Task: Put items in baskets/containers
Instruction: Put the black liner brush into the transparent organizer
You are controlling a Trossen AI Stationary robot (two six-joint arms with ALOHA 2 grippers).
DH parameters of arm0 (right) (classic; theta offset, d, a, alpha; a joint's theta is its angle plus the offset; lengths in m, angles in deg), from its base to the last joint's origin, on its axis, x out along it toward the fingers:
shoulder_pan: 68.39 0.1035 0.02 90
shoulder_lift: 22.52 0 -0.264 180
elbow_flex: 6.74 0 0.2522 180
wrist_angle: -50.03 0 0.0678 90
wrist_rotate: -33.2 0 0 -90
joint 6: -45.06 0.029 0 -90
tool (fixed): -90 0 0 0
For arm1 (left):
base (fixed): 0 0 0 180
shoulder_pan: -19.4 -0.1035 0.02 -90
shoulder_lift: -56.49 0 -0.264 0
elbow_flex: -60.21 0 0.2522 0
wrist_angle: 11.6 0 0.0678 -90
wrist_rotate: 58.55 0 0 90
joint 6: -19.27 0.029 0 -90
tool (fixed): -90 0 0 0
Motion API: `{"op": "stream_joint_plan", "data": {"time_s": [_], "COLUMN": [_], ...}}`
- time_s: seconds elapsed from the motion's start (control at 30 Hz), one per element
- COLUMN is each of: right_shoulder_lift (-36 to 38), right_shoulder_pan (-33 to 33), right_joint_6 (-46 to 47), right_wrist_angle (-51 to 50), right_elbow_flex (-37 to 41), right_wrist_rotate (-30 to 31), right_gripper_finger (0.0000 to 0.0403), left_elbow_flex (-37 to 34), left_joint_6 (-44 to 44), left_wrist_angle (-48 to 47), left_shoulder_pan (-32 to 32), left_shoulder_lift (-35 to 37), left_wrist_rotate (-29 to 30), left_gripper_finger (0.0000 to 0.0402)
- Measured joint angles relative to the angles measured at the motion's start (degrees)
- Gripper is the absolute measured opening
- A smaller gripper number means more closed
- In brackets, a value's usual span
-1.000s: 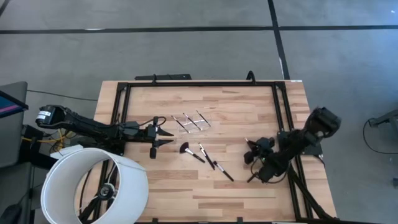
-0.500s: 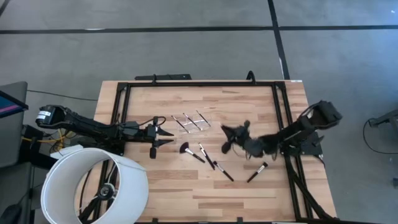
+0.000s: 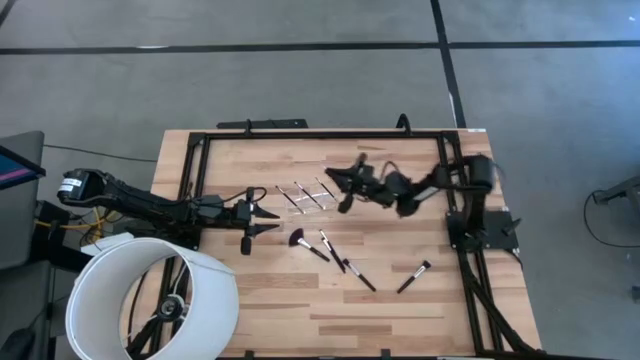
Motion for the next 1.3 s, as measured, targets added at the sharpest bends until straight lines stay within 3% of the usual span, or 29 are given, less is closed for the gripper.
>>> {"op": "stream_joint_plan", "data": {"time_s": [0.23,0.6,0.73,1.07,1.3], "right_shoulder_lift": [-11.83,-14.89,-14.85,-14.87,-14.87], "right_shoulder_pan": [-3.51,-4.55,-3.13,-1.83,-1.76], "right_joint_6": [3.64,8.41,6.09,-0.44,-0.58], "right_wrist_angle": [-0.46,-4.52,-10.48,-11.91,-11.85], "right_elbow_flex": [-12.46,-13.67,-13.6,-13.62,-13.62], "right_wrist_rotate": [-9.13,-11.06,-10.03,-3.73,-4.21], "right_gripper_finger": [0.0005,0.0005,0.0005,0.0009,0.0045], "left_elbow_flex": [0.0,-0.02,-0.02,-0.02,-0.02], "left_joint_6": [-0.2,-0.66,-0.55,-0.63,-0.63], "left_wrist_angle": [-0.32,-2.79,-2.73,-2.71,-2.69], "left_shoulder_pan": [0.0,0.15,0.15,0.15,0.15], "left_shoulder_lift": [-0.11,-0.13,-0.13,-0.13,-0.13], "left_wrist_rotate": [-0.01,-0.66,-0.66,-0.66,-0.66], "left_gripper_finger": [0.0104,0.0104,0.0104,0.0104,0.0104]}}
